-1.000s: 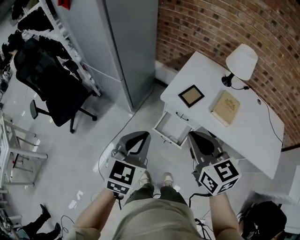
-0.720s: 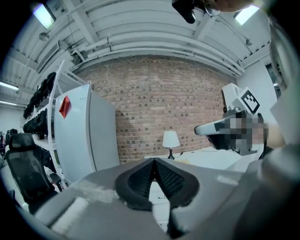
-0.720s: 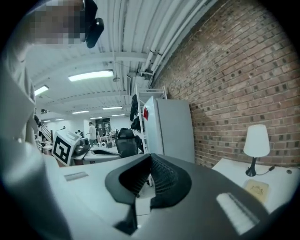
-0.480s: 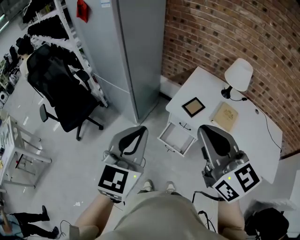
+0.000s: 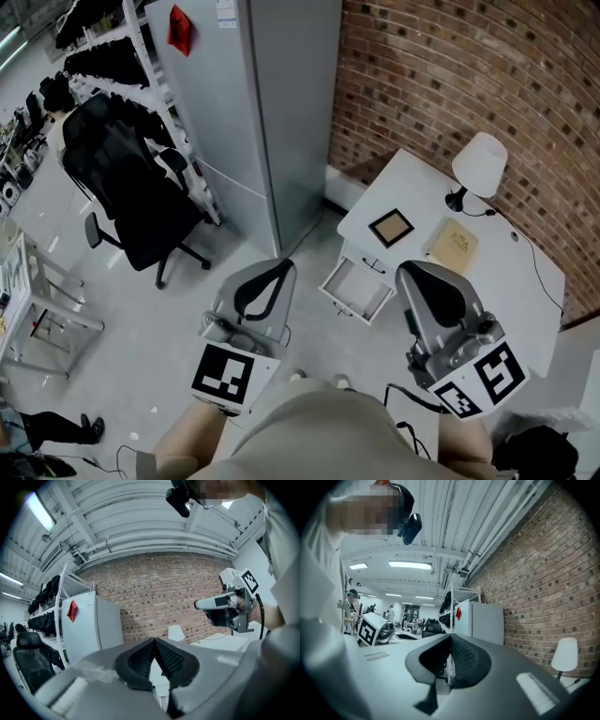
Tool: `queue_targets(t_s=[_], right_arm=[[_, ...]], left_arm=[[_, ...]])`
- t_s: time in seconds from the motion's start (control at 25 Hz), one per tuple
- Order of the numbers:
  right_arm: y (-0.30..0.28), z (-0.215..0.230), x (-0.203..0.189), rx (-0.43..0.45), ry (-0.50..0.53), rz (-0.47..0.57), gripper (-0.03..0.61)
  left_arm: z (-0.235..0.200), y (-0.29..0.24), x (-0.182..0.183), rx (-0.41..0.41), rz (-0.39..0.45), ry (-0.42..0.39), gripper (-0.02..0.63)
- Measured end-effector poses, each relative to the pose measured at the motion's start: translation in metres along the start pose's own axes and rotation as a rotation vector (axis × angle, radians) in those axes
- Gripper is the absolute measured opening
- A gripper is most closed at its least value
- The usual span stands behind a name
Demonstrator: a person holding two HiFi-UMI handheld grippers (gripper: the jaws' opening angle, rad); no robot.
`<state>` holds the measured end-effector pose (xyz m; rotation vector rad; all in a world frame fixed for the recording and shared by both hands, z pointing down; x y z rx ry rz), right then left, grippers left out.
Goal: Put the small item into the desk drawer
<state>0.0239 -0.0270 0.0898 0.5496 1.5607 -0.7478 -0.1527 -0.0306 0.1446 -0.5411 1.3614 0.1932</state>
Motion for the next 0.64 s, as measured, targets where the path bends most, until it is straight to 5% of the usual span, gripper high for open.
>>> queue_targets(t_s=[0.64], right_arm=[[-0.033, 0.008, -0.001, 0.037, 0.007, -0.03, 0.003]], left_arm=[[-0.023, -0.007, -0.007, 0.026, -0.043, 0.013, 0.003]])
Point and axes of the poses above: the fingertips, and each gripper's own axes: y backward along the fingers, z to its right, x out of its top, the point moved 4 cm from there along y, backward along the fingers, and after that the axes turned 10 degrees about -z, right-handed, at the moved point
